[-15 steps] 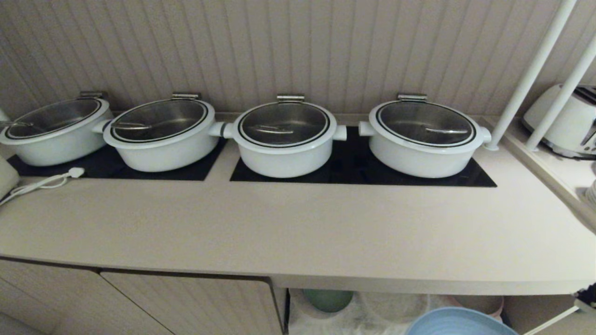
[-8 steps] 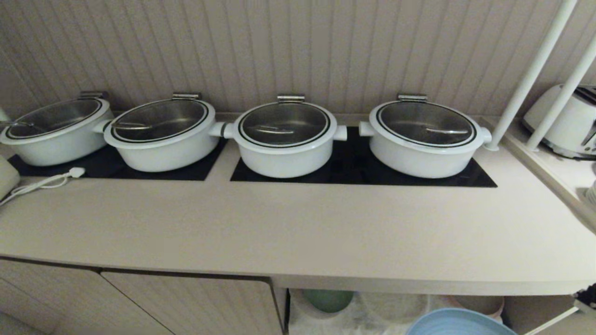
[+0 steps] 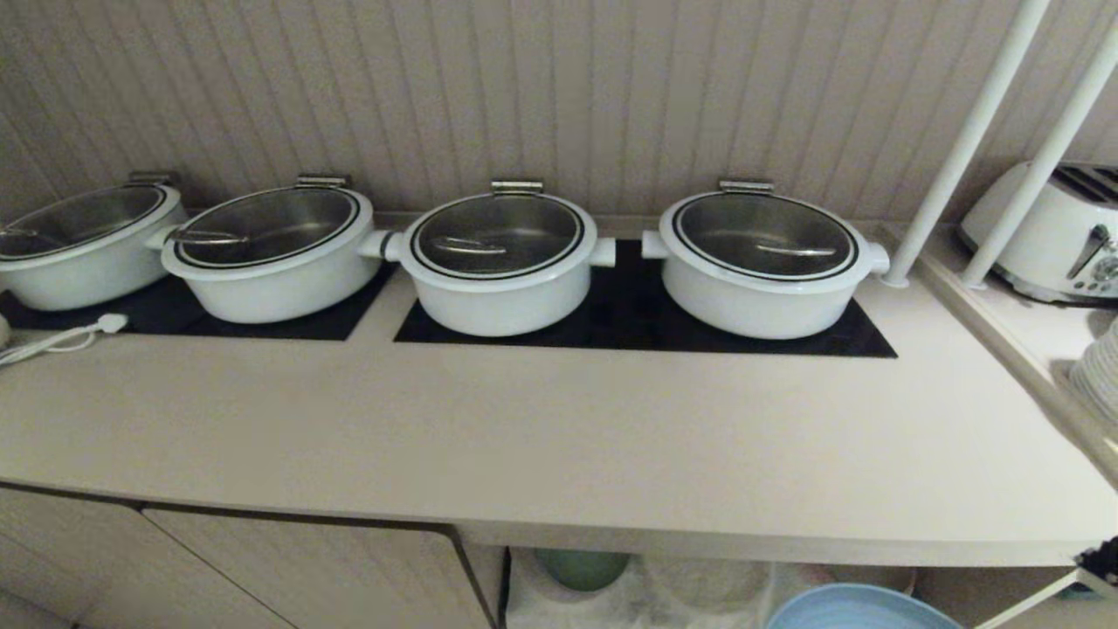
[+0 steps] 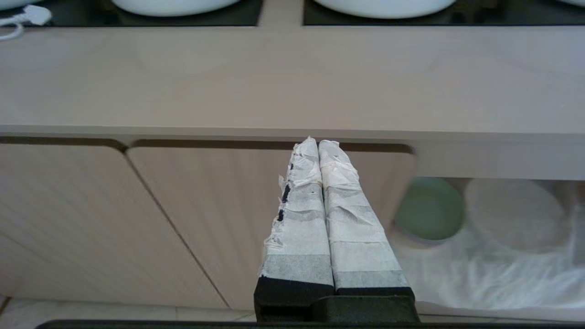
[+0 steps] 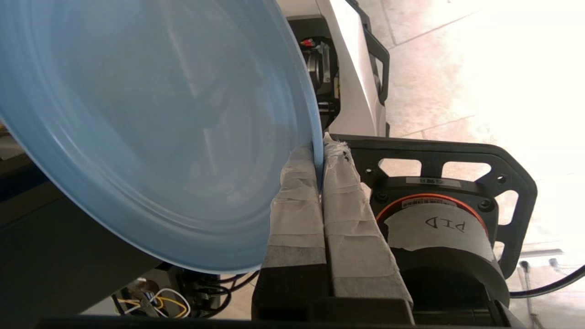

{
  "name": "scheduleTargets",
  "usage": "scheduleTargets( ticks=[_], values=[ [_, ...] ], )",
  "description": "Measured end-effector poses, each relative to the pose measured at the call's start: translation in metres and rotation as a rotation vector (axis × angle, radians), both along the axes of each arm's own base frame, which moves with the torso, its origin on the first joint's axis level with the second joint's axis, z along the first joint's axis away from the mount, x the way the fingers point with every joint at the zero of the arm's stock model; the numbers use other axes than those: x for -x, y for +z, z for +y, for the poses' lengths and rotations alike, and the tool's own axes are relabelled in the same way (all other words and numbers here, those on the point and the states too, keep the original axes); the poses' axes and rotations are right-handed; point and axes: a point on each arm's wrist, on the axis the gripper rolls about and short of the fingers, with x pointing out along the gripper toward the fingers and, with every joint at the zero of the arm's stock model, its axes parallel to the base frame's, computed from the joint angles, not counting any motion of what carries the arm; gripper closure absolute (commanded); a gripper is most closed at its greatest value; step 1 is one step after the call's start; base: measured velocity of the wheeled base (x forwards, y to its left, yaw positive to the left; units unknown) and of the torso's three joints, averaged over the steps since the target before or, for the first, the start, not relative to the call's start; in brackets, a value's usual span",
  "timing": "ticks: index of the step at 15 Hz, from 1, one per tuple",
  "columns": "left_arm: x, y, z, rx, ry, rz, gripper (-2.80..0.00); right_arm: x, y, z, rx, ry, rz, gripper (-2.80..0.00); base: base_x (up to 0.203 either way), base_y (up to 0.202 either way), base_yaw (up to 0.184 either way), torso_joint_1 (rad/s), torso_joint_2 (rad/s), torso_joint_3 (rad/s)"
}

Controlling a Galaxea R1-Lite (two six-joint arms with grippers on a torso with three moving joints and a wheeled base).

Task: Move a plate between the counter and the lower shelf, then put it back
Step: Put the plate in the cupboard

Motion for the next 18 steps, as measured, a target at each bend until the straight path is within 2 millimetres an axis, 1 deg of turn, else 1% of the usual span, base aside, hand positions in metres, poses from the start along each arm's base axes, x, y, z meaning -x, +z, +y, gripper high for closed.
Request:
scheduleTargets(
  ticks=[13, 18],
  values=[
    [0.0, 0.0, 0.0, 0.0, -0.001, -0.001, 0.0, 0.0006, 0.0004, -0.0002, -0.001, -0.001, -0.004, 0.0, 0.0, -0.191, 0.002, 0.002, 0.0, 0.003],
    [0.0, -0.0001, 0.0, 0.007, 0.001, 0.0, 0.0, 0.0005, 0.0006, -0.0001, -0.001, 0.0, -0.005, 0.0, 0.0, -0.017, 0.0, 0.0, 0.0, 0.001]
  ],
)
